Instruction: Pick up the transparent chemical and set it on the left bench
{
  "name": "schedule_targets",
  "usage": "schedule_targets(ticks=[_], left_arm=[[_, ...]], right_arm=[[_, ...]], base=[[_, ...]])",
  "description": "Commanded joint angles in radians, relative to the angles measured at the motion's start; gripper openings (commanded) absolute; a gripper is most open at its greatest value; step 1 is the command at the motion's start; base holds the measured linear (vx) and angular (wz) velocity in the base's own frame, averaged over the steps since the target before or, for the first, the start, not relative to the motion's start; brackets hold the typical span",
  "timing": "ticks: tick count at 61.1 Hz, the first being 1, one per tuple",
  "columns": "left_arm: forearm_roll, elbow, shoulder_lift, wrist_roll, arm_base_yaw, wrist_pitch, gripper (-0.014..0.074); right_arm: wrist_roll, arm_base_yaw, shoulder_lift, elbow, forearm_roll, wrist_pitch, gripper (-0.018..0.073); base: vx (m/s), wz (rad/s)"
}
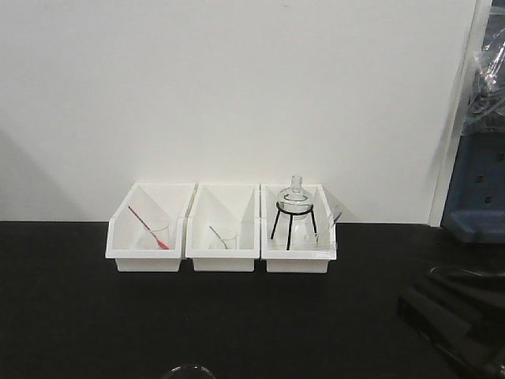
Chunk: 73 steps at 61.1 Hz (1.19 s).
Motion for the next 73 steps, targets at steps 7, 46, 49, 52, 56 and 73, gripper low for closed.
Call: schedule_targets(ticks=[7,46,49,52,56,73], left_arm=[[-0.001,0.016,-0.019,-0.008,-0.002,-0.078,-0.0003],[-0.001,0.016,-0.019,-0.008,-0.002,-0.078,-0.0003],[-0.001,0.016,-0.019,-0.008,-0.002,-0.078,-0.0003],[-0.001,0.016,-0.019,-0.008,-0.002,-0.078,-0.0003],[-0.001,0.016,-0.019,-0.008,-0.002,-0.078,-0.0003],[-0.001,0.016,-0.019,-0.008,-0.002,-0.078,-0.0003]], right_arm=[[0.490,-0.100,-0.021,-0.029,-0.396,0.221,-0.0003],[0.251,-0.526,-0.434,0.311,-0.074,-0.019,-0.0003],[0.251,-0.526,-0.449,0.366,-0.058,-0.075,-0.0003],[0.251,-0.526,-0.469,0.418,-0.039,-0.139,-0.0003],[0.251,-0.526,-0.504,0.480,-0.033,-0.204,-0.0003],[0.251,-0.526,-0.710,0.624,-0.039,-0.141,-0.0003]], base=[[0.00,0.00],[0.00,0.00],[0.00,0.00],[0.00,0.00],[0.00,0.00],[0.00,0.00]])
